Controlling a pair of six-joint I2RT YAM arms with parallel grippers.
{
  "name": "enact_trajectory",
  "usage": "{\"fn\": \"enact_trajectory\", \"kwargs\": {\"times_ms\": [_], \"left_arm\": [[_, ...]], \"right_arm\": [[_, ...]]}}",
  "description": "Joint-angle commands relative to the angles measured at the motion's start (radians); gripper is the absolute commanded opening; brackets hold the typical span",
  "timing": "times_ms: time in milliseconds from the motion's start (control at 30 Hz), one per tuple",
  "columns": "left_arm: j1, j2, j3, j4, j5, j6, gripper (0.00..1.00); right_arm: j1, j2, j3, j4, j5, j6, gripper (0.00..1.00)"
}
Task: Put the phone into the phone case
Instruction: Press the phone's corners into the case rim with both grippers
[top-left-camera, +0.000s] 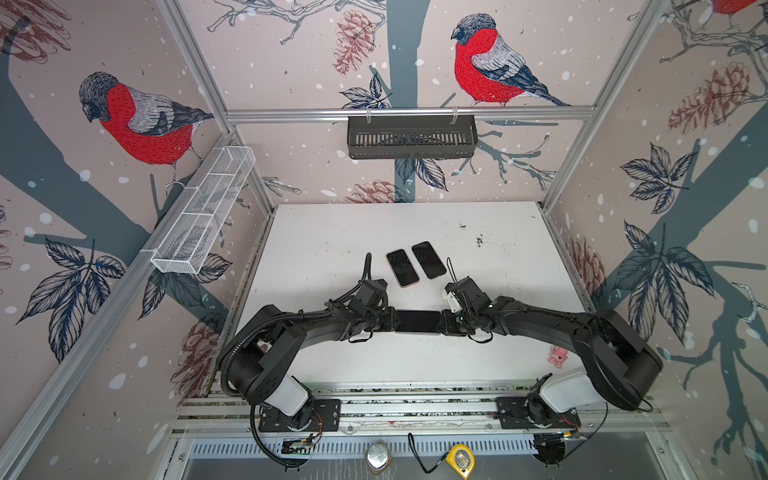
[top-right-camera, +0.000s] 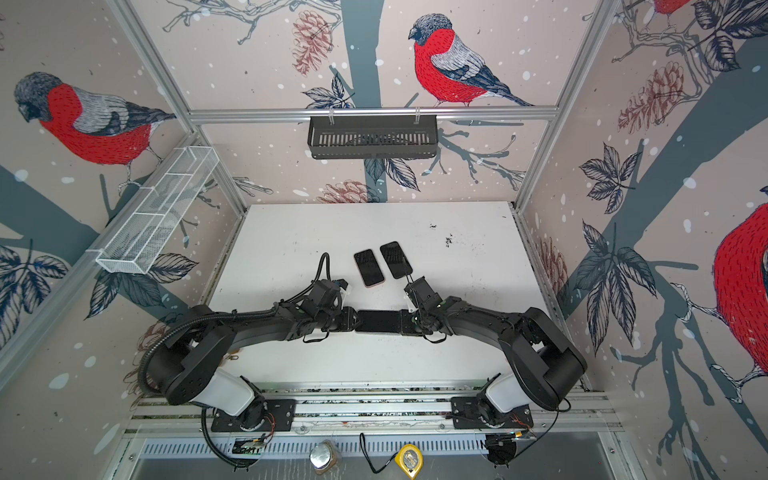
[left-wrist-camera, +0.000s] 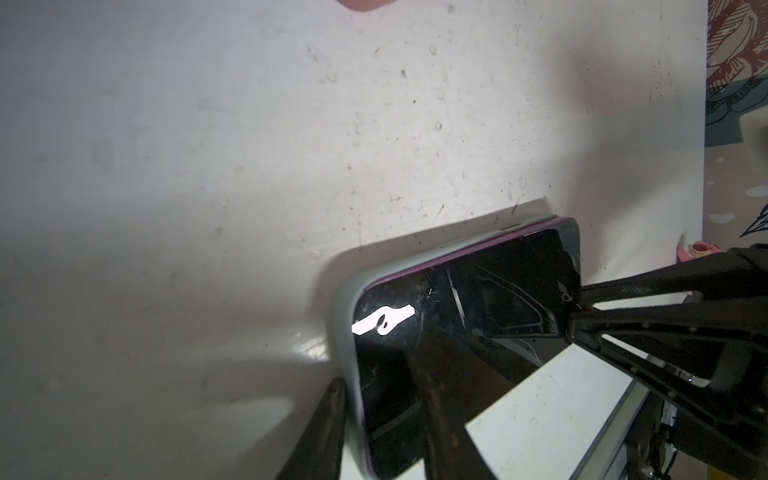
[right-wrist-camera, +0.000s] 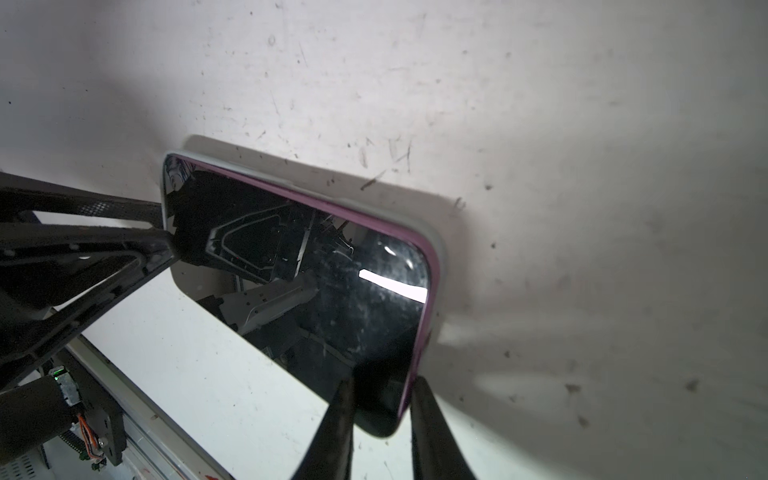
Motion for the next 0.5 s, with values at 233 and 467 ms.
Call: {"fn": "enact_trajectory", "kwargs": {"times_ms": [233,467], "left_arm": [[-0.006,-0.008,0.004,-0.148,-0.058,0.031,0.33],[-0.019,-0.020,0.052,-0.295,-0.175,0.083,0.33]], "right_arm": [[-0.028,-0.041,0.023,-0.038,0.046,-0.054,0.26],[-0.061,-0.072,0.012,-0.067,0.053,-0.074,0.28]]}}
